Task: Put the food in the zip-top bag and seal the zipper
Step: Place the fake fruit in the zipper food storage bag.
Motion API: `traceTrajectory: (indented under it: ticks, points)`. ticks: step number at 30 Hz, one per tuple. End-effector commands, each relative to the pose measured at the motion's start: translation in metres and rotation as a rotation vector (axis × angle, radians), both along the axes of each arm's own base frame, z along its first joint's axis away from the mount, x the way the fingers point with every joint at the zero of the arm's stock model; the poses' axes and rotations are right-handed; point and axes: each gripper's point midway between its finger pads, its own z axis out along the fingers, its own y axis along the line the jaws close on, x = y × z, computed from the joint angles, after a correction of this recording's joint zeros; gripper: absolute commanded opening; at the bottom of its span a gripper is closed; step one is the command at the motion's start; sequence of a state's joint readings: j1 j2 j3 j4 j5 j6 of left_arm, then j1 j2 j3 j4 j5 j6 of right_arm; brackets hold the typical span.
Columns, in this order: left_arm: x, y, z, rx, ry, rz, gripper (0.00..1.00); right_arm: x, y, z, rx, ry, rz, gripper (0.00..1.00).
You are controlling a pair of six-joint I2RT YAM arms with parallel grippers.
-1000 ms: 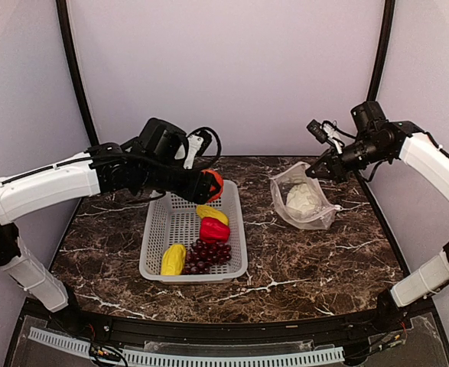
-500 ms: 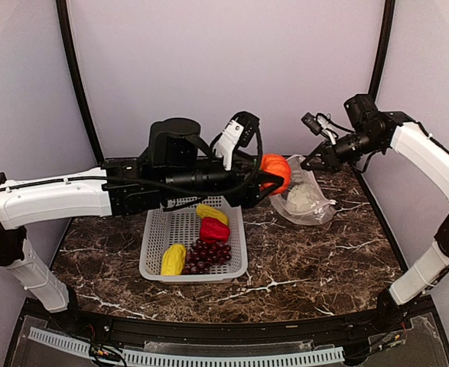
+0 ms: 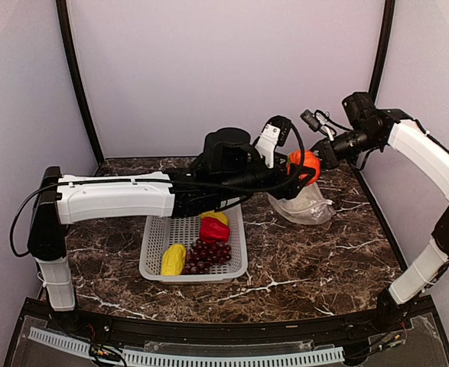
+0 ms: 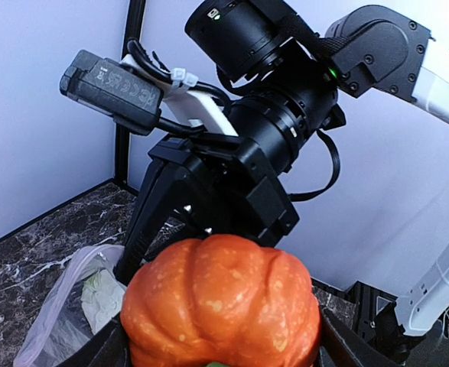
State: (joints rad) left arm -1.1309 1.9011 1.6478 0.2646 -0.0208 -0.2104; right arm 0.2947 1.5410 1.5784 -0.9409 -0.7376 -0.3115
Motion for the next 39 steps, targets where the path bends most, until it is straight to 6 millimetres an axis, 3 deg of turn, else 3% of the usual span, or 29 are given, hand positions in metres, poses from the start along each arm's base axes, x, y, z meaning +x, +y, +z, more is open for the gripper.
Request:
traceTrajectory:
  ticks: [1,7,16,24,35,38,39]
  points:
    - [0.018,-0.005,0.024,-0.098,0.021,0.098,0.37,-0.007,0.003,0.019,0.037,-0.010,0.006,0.00]
    - [0.032,-0.011,-0.005,-0.026,0.020,0.159,0.36,-0.013,0.003,0.032,0.051,-0.019,0.006,0.00]
    - [0.042,-0.003,-0.038,0.046,0.040,0.231,0.34,-0.014,0.001,0.030,0.051,-0.013,-0.002,0.00]
    - [0.052,0.008,-0.055,0.085,0.046,0.311,0.30,-0.001,-0.004,0.035,0.094,0.018,-0.016,0.00]
    - [0.081,0.005,-0.075,0.125,0.096,0.403,0.29,-0.016,-0.004,0.040,0.122,0.016,0.007,0.00]
    - [0.087,-0.002,-0.082,0.115,0.115,0.394,0.39,-0.020,-0.004,0.038,0.121,0.020,0.011,0.00]
    - [0.087,-0.005,-0.080,0.111,0.115,0.383,0.48,-0.020,-0.004,0.035,0.120,0.027,0.011,0.00]
